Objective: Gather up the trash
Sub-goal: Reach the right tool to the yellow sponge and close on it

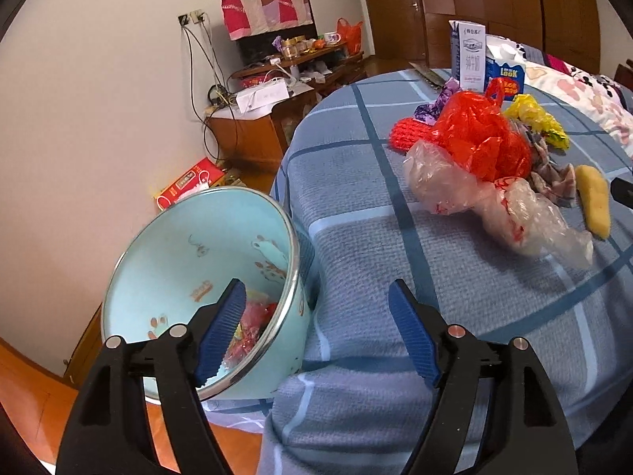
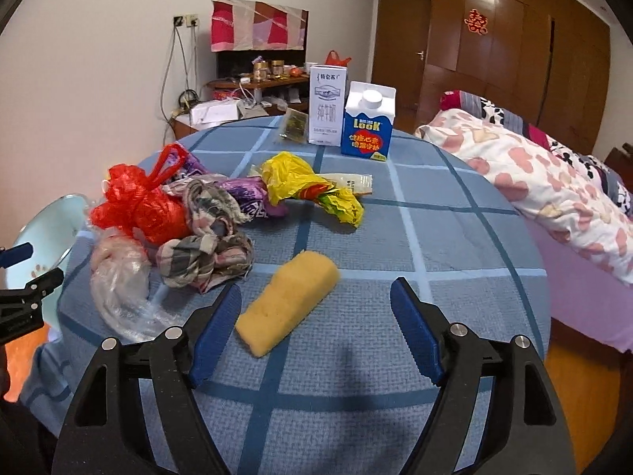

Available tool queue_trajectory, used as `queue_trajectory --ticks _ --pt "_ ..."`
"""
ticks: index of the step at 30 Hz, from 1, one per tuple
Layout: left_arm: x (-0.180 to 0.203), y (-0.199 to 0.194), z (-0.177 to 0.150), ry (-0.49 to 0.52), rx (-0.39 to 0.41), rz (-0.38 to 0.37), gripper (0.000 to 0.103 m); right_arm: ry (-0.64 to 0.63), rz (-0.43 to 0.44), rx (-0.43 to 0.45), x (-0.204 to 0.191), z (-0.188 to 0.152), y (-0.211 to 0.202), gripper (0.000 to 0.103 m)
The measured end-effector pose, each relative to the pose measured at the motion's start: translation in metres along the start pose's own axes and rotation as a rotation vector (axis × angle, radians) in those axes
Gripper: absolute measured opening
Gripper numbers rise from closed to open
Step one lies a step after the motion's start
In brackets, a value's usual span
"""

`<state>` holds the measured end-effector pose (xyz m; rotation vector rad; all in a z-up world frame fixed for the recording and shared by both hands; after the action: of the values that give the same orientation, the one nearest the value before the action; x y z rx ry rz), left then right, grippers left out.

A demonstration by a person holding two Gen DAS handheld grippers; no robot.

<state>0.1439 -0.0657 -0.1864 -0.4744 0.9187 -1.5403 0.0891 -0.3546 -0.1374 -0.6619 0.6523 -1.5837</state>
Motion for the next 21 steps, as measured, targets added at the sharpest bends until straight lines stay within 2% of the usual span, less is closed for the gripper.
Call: queue_trajectory --ticks 6,7,8,9,11,15,21 --pt "-0.002 -0.005 0.010 -0.022 0.011 -0.015 0.073 0.009 0.002 -0.064 -0.006 0.003 0.022 0.076" --pt "0.000 -0.007 0.013 -0.023 0.017 -0.020 0.073 0.008 0.005 -0.088 -0.008 0.001 0.027 0.070" --pt "0.002 -0.009 0.014 -0.023 0.022 -0.025 0.073 0.009 0.013 -0.109 -0.010 -0.001 0.031 0.050" --pt "0.004 -0.013 0.016 -0.023 0.028 -0.032 0.073 0.010 0.035 -0.136 -0.011 -0.004 0.036 0.042" --pt "0.008 -0.017 0.019 -0.022 0.035 -0.049 0.073 0.007 0.058 -0.138 -0.014 -0.006 0.034 0.032" --pt "0.026 -0.026 0.025 -0.015 0.051 -0.090 0.073 -0.014 0.073 -0.094 -0.013 -0.006 0.013 0.028" --pt "0.058 -0.034 0.034 -0.001 0.061 -0.147 0.074 -0.024 -0.003 -0.046 0.018 -0.013 -0.011 0.028"
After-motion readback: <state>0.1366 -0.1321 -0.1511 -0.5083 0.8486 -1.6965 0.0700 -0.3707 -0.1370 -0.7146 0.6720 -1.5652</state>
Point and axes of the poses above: each gripper's, at about its wrist camera, not at the fingertips, and y roughly the way its jaws point, x to its right, z to its top, the point moved 8 cm from there along y, roughly the way its jaws point, and after that the axes turned 6 degrees about -x, right-handed, at the moved point
